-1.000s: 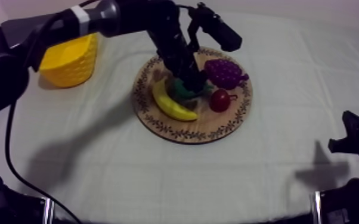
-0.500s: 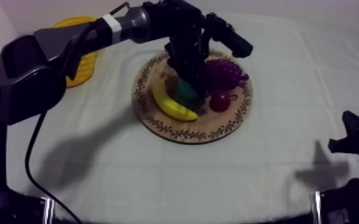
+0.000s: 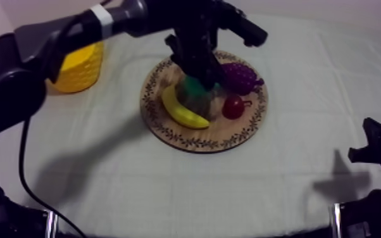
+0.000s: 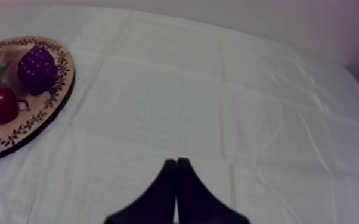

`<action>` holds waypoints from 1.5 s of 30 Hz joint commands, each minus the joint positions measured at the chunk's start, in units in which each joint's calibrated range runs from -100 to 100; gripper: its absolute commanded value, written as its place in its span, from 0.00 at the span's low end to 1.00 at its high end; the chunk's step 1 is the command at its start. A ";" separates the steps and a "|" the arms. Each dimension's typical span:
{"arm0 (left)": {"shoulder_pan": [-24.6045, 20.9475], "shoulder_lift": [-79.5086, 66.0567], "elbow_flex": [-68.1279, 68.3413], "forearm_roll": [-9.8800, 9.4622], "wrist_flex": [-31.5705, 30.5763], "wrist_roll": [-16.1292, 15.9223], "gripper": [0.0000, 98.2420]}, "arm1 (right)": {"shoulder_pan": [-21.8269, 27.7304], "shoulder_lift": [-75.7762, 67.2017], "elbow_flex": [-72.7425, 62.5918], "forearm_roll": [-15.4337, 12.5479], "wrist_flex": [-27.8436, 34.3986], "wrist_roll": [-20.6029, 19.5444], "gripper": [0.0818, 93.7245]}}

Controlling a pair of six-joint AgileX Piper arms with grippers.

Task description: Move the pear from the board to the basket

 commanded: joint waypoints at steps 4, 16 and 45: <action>-2.43 -9.43 0.10 -3.15 4.03 -0.28 0.48 | -0.07 -0.02 0.04 0.00 -0.02 -0.02 0.00; -15.93 -21.73 3.25 -6.55 5.28 -4.44 0.50 | -0.08 -0.02 0.04 0.00 -0.02 0.00 0.00; -31.18 -14.56 25.29 -0.79 -20.43 -8.97 0.57 | -0.15 -0.02 0.04 0.00 -0.02 -0.02 0.00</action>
